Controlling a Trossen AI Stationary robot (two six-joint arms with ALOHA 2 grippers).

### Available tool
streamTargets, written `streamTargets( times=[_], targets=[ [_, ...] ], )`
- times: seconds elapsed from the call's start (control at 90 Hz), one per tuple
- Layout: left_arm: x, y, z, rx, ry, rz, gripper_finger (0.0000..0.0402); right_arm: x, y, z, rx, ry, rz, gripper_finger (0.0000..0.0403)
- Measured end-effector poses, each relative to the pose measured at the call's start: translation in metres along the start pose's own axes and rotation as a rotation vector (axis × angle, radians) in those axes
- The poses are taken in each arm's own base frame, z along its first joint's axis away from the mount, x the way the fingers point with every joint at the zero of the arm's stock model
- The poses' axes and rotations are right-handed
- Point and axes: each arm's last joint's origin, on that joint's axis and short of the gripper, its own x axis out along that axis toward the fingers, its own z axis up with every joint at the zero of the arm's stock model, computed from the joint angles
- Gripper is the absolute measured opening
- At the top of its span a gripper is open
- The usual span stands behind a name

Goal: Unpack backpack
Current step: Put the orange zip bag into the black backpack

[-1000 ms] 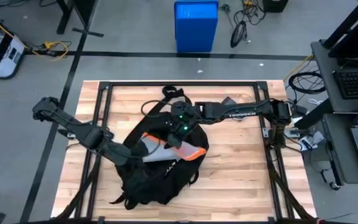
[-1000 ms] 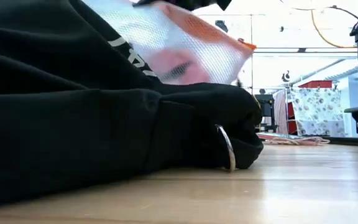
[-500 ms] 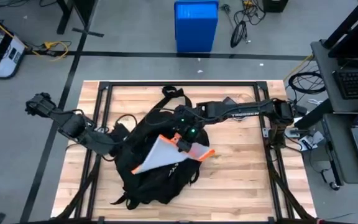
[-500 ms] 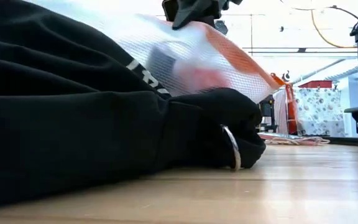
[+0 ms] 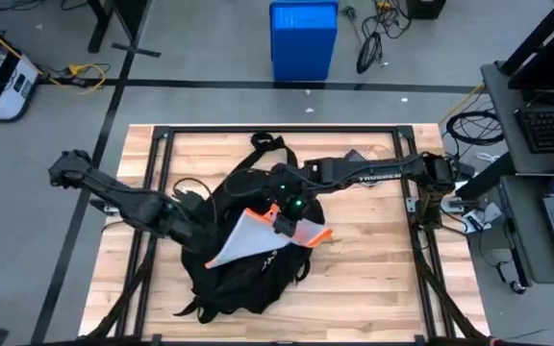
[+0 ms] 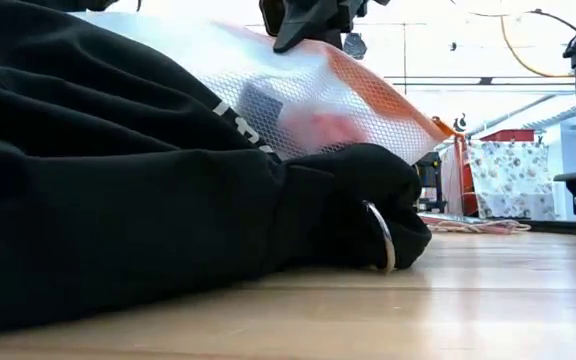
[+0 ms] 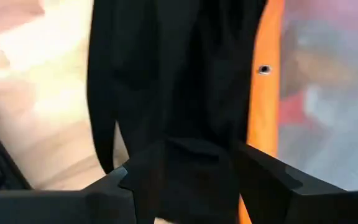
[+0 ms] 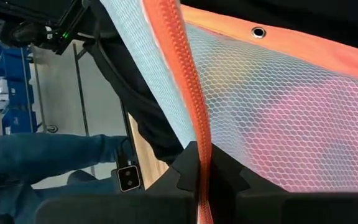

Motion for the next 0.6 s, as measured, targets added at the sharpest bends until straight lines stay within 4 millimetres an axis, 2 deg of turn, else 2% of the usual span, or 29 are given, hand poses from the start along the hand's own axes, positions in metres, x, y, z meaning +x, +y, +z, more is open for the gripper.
streamTargets(
  times=[0.111, 0.256, 0.433, 0.6],
  targets=[
    [0.015, -0.014, 0.007, 0.038, -0.021, -0.002, 0.0173, 0.000, 0.000, 0.000, -0.003, 0.004, 0.002, 0.0000],
    [0.037, -0.032, 0.020, 0.005, -0.038, -0.002, 0.0173, -0.004, 0.002, -0.001, -0.007, -0.003, 0.006, 0.0000],
    [0.063, -0.028, 0.033, 0.025, -0.021, 0.208, 0.0173, -0.020, 0.008, -0.009, -0.017, 0.012, -0.004, 0.0000],
    [0.069, -0.026, 0.046, 0.107, -0.044, 0.234, 0.0173, -0.042, 0.010, -0.015, -0.043, 0.018, -0.012, 0.0000]
  ],
)
